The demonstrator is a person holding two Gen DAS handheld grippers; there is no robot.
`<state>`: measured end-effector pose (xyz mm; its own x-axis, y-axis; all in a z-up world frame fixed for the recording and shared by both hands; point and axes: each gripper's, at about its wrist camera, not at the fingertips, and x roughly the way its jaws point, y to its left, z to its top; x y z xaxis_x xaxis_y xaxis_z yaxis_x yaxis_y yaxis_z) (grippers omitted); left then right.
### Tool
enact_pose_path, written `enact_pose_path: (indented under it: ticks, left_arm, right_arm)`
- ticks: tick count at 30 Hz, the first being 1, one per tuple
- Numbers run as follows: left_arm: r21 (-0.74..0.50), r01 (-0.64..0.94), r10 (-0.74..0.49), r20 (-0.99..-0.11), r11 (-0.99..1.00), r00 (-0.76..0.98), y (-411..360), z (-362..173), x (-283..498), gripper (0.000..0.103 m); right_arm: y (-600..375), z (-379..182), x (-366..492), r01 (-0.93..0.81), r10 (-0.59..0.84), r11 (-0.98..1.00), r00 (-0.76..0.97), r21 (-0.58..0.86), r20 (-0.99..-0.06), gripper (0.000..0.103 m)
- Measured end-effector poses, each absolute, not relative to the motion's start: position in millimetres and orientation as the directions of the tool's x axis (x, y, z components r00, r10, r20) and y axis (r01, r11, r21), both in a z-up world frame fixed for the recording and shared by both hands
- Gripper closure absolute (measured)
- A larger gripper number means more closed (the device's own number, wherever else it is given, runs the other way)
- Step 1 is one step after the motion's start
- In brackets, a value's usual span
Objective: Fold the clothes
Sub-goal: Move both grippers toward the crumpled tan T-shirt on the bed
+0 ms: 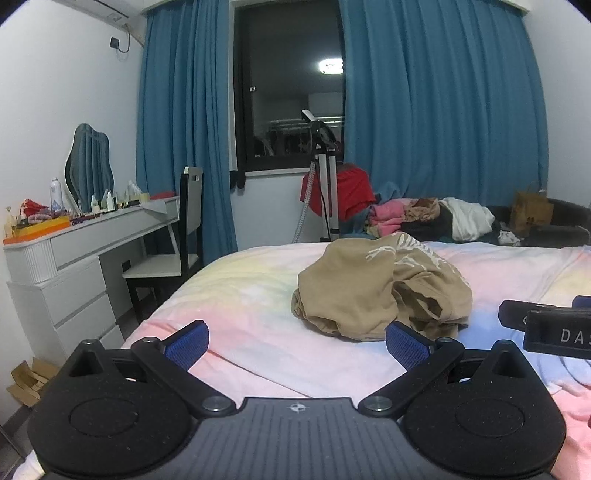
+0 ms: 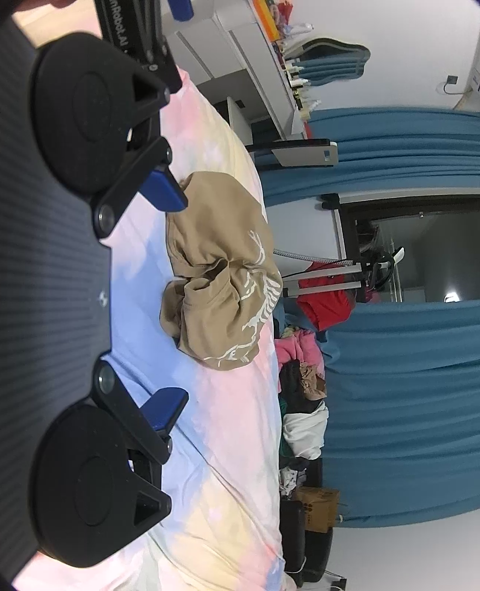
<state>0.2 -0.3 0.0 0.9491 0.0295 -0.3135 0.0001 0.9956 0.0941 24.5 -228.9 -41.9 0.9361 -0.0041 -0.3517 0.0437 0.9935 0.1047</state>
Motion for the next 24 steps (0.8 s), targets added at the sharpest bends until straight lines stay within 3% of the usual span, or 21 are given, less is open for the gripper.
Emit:
enact_pose_path:
  ticks: [24]
  left_arm:
    - [0.087,0.03,0.0,-0.334,0.996,0.943,-2.4,-4.8,-0.3,0.0]
  right_arm:
    - [-222.7,-40.2,22.8,0.041,-0.013,0.996,0.943,0.076,-0.333,0.0]
